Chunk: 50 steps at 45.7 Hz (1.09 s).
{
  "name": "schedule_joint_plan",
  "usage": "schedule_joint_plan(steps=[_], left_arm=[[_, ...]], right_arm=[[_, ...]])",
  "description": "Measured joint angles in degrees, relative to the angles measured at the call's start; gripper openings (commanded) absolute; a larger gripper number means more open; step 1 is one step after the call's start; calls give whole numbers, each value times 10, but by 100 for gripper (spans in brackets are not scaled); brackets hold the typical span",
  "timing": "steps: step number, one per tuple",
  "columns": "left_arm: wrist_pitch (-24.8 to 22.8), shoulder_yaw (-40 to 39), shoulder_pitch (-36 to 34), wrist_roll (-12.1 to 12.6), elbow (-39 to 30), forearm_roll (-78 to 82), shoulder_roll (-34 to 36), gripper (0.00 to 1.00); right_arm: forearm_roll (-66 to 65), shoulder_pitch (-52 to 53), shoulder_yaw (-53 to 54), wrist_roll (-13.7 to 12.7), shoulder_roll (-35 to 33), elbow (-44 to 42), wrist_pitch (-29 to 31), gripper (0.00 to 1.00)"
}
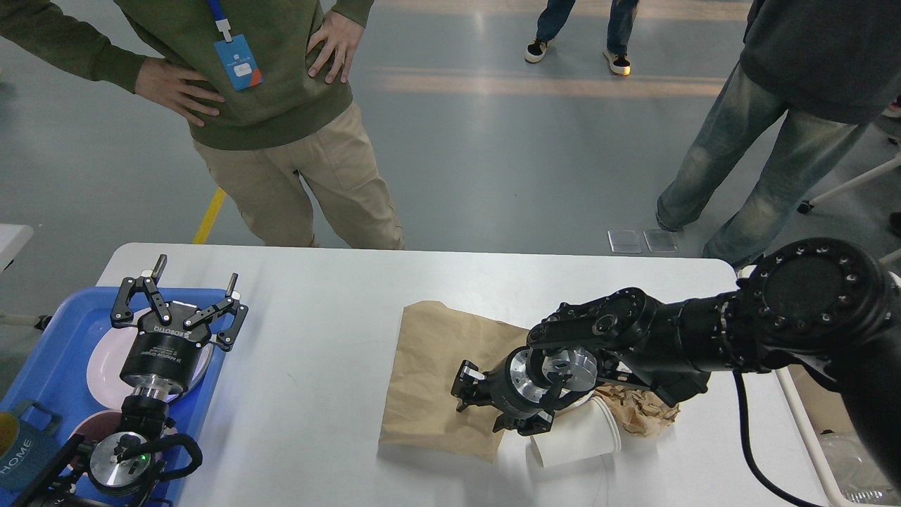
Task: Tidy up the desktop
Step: 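Lift the paper bag and drop it into the beige bin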
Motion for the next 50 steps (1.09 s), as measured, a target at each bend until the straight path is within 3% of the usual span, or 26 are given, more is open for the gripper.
schedule_joint_plan(steps=[17,29,41,50], left_arm=[[0,0,0,0,0,0,0,97],[0,0,0,0,0,0,0,97],[0,0,0,0,0,0,1,97],[0,-1,0,0,0,0,1,97]], right_arm=[[26,21,3,-3,10,24,-11,0],[125,109,3,-4,-4,57,5,0],[165,284,-20,-4,-100,137,91,0],[167,432,-144,0,-156,156,231,0]])
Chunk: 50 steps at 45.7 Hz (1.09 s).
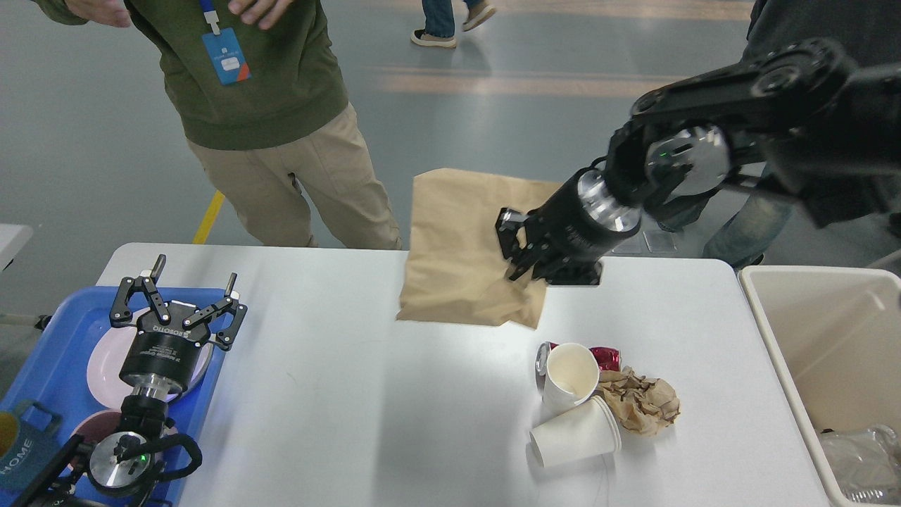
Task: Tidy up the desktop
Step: 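Lift the paper bag and drop it into the beige bin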
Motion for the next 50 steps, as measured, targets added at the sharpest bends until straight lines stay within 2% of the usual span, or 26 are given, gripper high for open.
schedule_joint_plan(steps=[9,12,16,22,25,30,37,50], left_arm=[[0,0,0,0,0,0,0,97],[0,0,0,0,0,0,0,97],[0,0,0,0,0,0,0,97],[0,0,0,0,0,0,0,97],[0,0,0,0,0,0,0,97],[0,0,0,0,0,0,0,97],[0,1,0,0,0,0,0,97],[0,1,0,0,1,0,0,97]], right_arm=[[-22,148,-199,15,-17,16,121,0],[-56,182,-246,30,-23,26,146,0],[-110,207,-297,65,-28,41,165,0],[-177,227,-372,135,-30,64,172,0],[-190,231,-399,158,-31,69,173,0],[-194,232,-412,164,-42,71,170,0],[-207,212,-443,162,-100,47,151,0],[-248,51,-457,152,-299,-62,35,0]])
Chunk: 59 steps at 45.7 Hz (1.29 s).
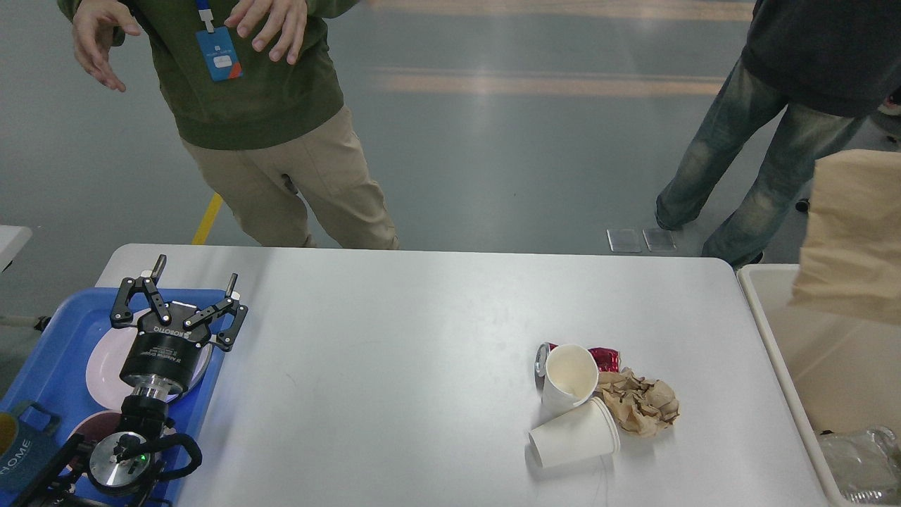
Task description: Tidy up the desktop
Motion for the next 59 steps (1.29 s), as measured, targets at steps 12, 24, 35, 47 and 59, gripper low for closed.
schedule_joint_plan(steps=[12,24,35,47,59], left_arm=[[1,0,0,0,0,0,0,97],[1,0,0,0,0,0,0,97],[0,0,0,0,0,0,0,97],[0,0,0,0,0,0,0,97],[0,0,0,0,0,0,0,97]], right_arm=[[3,-276,113,0,-65,-96,-183,0],[9,-683,390,-2,-3,-352,-274,0],[9,-932,510,-7,166,-663,-280,0],[8,-969,516,-15,213,-679,-313,0],[9,-977,517,-19,229,-680,-321,61]])
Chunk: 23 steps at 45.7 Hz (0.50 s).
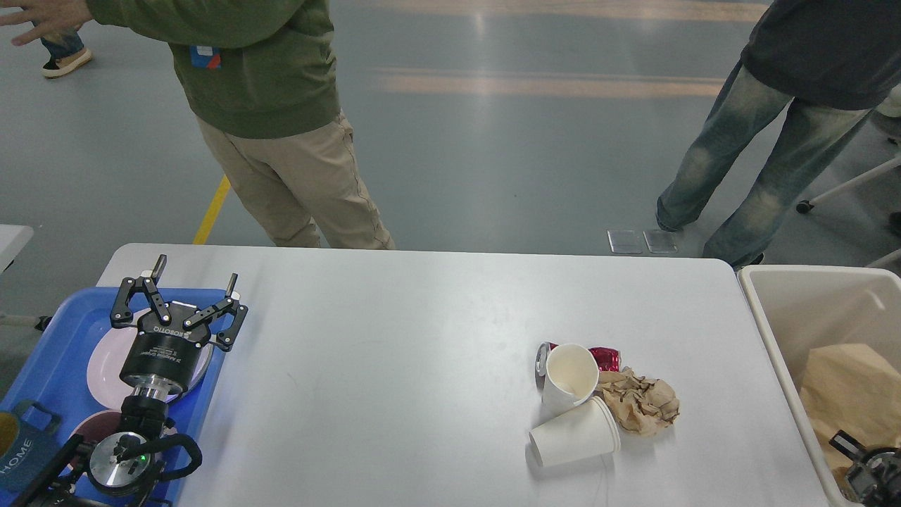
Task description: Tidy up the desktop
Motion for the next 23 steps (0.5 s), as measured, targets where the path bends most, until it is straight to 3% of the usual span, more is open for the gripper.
schedule_joint_plan(steps=[1,2,23], left_arm=[[0,0,0,0,0,0,0,97],[0,0,0,0,0,0,0,97],[0,0,0,0,0,0,0,97]], right_arm=[[0,0,0,0,0,0,-1,85],[0,0,0,0,0,0,-2,100],[0,9,-1,1,-1,11,-24,100]])
